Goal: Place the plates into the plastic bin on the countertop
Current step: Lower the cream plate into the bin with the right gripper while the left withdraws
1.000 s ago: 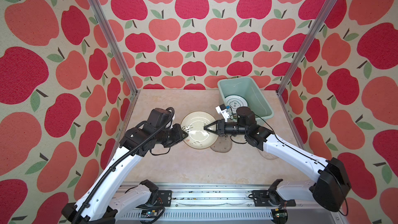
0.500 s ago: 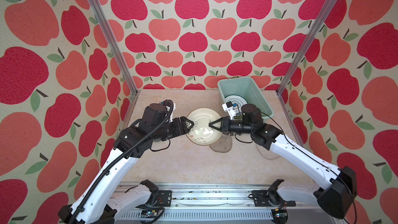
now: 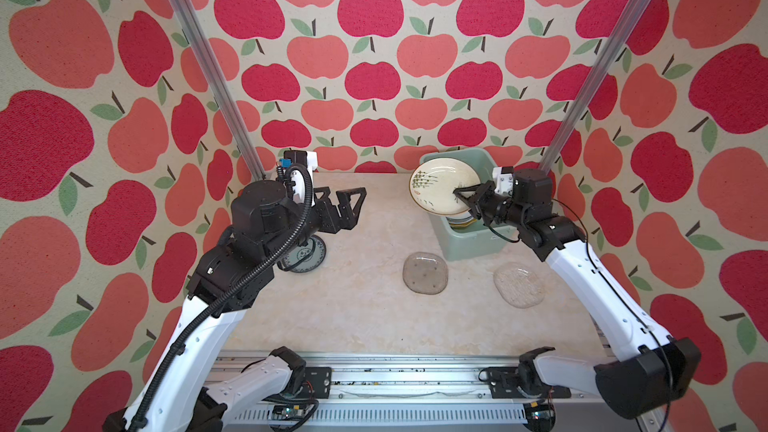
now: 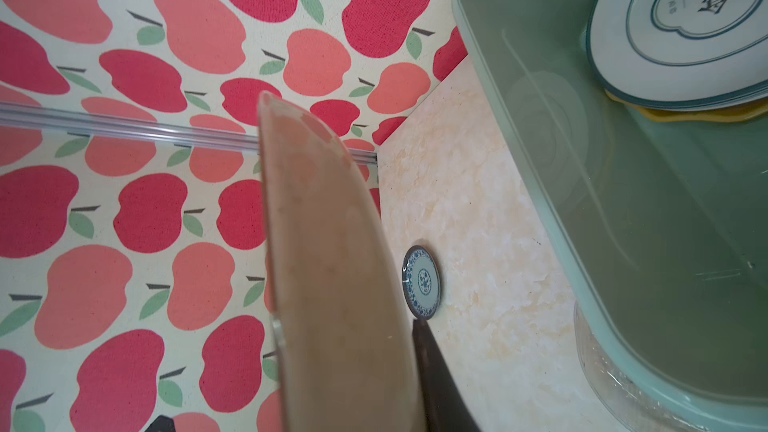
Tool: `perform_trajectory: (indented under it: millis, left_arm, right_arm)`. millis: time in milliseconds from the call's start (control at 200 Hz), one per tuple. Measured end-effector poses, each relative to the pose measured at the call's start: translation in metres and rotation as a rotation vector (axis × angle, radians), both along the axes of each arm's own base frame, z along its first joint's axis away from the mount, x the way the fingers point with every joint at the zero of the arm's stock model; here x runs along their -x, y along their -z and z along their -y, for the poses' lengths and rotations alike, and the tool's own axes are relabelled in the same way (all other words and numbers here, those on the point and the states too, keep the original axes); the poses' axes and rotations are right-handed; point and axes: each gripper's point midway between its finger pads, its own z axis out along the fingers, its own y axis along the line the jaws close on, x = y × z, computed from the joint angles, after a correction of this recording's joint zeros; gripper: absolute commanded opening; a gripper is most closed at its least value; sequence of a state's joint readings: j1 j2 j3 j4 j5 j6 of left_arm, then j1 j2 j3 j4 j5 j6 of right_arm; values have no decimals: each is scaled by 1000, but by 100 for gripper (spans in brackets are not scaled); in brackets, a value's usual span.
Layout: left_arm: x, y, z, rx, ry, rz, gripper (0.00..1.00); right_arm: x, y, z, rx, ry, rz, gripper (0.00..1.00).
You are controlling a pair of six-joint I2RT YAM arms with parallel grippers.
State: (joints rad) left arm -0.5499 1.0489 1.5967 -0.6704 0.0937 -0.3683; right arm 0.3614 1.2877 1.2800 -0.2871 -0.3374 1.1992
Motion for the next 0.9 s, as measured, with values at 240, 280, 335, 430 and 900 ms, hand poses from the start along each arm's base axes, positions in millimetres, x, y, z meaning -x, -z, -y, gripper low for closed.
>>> perform_trajectory:
  millis: [240,280,335,430,900]
  left_arm:
    - [-33,11,29,-124,69,-33,99]
    - [-36,18,33,-140,81,-53,99]
    - [-40,28,38,-165,97,-82,99]
    - [-41,43,41,-192,117,-127,99]
    - [-33,59,41,-264,162,-156,99]
  right_arm:
    - [-55,27,45,30,230,-83,0]
    - [-62,33,50,48,261,-95,0]
    - [-70,40,55,70,293,-112,0]
    - [-84,52,59,110,336,-148,0]
    - [-124,125,71,338,483,-308,0]
